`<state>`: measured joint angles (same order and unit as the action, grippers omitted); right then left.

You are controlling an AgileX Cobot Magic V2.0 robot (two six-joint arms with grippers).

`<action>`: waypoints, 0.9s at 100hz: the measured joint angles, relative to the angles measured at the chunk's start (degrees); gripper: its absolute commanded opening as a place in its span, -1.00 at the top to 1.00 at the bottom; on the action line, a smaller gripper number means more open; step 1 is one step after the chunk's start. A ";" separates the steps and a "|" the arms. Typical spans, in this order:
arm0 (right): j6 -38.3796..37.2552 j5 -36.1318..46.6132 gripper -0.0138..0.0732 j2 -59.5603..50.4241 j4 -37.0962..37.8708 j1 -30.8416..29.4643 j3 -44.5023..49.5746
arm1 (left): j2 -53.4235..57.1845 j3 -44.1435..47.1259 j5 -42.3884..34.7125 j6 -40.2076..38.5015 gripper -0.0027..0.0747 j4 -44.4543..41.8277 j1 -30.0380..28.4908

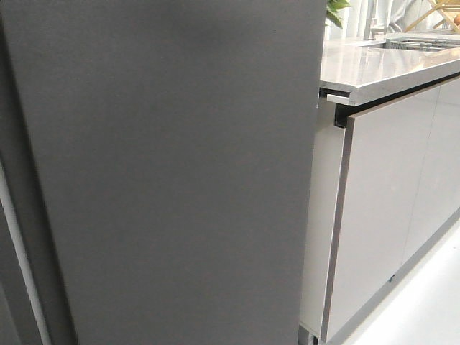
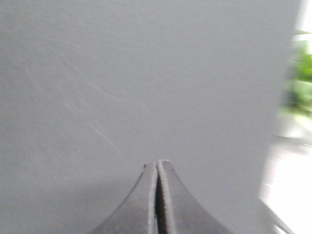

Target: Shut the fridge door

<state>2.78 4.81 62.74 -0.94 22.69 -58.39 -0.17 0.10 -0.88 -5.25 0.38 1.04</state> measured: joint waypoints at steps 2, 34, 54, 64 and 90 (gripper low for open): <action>-0.05 0.46 0.86 -1.58 0.00 -0.57 1.73 | 0.00 0.00 0.00 0.00 0.99 0.00 0.00; -1.41 2.63 0.86 -24.82 -0.19 -11.83 24.72 | 0.00 0.00 0.00 0.00 0.99 0.00 0.00; -1.91 2.49 0.86 -39.18 -0.19 -18.07 36.98 | 0.00 0.00 0.00 0.00 0.98 0.00 0.00; -1.91 2.28 0.86 -45.92 -0.19 -21.50 42.60 | 0.00 0.00 0.00 0.00 0.99 0.00 0.00; -1.95 1.94 0.86 -55.18 -0.19 -25.10 52.04 | 0.00 0.00 0.00 0.00 0.98 0.00 0.00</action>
<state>0.83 6.74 7.57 -1.13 -2.41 -6.35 -0.17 0.10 -0.88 -5.25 0.38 1.04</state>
